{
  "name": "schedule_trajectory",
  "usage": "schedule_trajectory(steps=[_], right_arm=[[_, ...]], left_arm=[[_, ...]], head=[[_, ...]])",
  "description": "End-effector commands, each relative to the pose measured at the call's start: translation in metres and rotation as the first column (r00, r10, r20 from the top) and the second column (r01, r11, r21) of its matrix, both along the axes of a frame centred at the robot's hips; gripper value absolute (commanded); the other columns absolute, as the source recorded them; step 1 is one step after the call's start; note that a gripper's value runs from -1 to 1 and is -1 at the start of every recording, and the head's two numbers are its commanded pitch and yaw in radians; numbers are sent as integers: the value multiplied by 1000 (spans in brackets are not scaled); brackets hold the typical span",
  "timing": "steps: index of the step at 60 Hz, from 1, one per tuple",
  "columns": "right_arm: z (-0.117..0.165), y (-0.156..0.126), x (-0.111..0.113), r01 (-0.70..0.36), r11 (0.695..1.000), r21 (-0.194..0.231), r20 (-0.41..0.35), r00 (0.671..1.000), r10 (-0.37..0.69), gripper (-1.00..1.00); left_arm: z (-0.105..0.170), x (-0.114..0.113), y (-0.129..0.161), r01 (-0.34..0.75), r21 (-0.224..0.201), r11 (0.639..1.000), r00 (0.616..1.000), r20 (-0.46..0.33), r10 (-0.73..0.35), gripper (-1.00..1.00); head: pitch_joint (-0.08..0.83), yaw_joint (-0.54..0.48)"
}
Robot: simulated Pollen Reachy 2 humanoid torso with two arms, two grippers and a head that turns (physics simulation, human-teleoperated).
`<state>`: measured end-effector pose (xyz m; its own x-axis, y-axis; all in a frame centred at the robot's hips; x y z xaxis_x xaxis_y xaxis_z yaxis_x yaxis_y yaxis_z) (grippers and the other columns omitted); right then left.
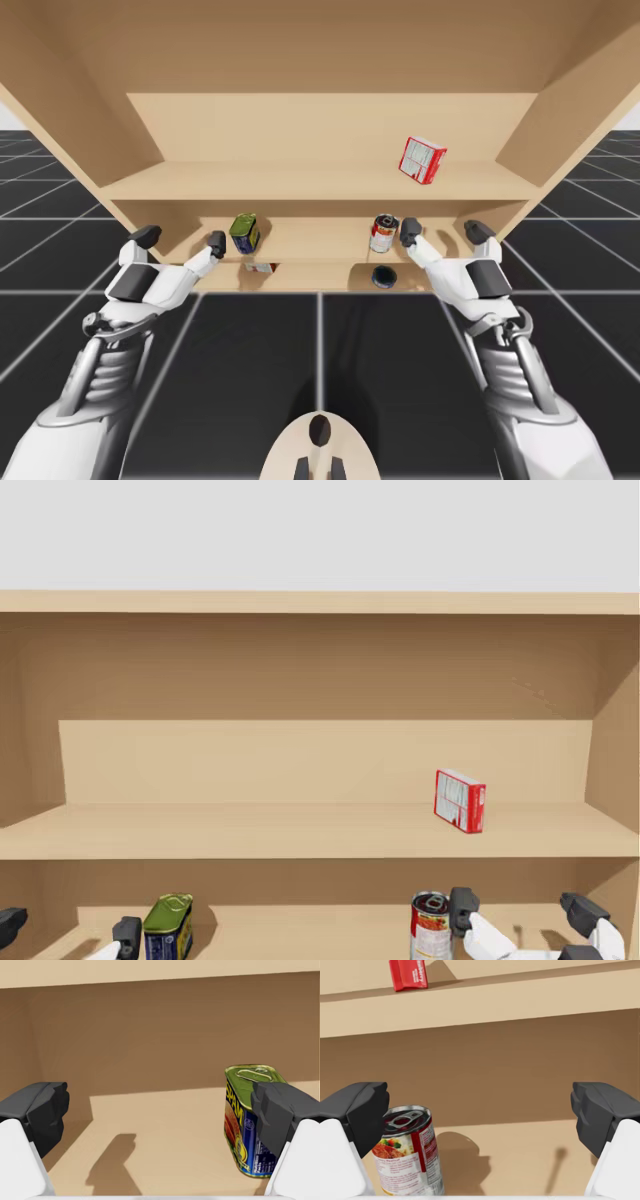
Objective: Look through the shelves, find the meat can, and take it.
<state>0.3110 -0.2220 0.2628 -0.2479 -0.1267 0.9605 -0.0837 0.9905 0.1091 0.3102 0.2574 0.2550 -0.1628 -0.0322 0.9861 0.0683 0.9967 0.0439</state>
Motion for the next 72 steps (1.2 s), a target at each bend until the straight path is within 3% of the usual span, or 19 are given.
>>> schedule_trajectory(steps=[1, 8, 21, 40, 58, 64, 69, 72], right_arm=[[-1, 4, -3, -5, 999, 32, -25, 1000, 6, -1000], [1, 3, -1, 1, 999, 37, -14, 1000, 0, -1000], [0, 4, -1, 9, 999, 35, -17, 1000, -9, -1000], [-4, 9, -1, -6, 1000, -4, -23, 1000, 6, -1000], [-4, 9, -2, -8, 1000, -18, -30, 1000, 8, -1000], [-4, 9, -2, -6, 1000, -17, -30, 1000, 5, -1000], [-5, 8, -1, -1, 1000, -17, -34, 999, 1, -1000], [-5, 8, -1, 0, 1000, -16, -34, 999, 0, -1000]], left_arm=[[0, 0, 0, 0, 2, 1000, 1000, 2, 0, -1000], [0, 0, 1, 1, 1, 1000, 1000, 3, -1, -1000], [0, 0, 1, -1, 1, 1000, 1000, 6, 1, -1000], [-1, 0, 2, -1, 7, 1000, 1000, 5, 1, -1000], [1, -3, -3, 14, -7, 1000, 1000, 4, -14, -1000], [11, -14, -12, 49, -37, 998, 999, -5, -49, -1000], [19, -30, -25, 64, -35, 997, 997, -38, -65, -1000], [20, -38, -33, 68, -12, 998, 996, -62, -69, -1000]], head=[[4, -15], [31, -10], [161, 26], [357, 232], [406, 285], [407, 285], [405, 283], [405, 282]])
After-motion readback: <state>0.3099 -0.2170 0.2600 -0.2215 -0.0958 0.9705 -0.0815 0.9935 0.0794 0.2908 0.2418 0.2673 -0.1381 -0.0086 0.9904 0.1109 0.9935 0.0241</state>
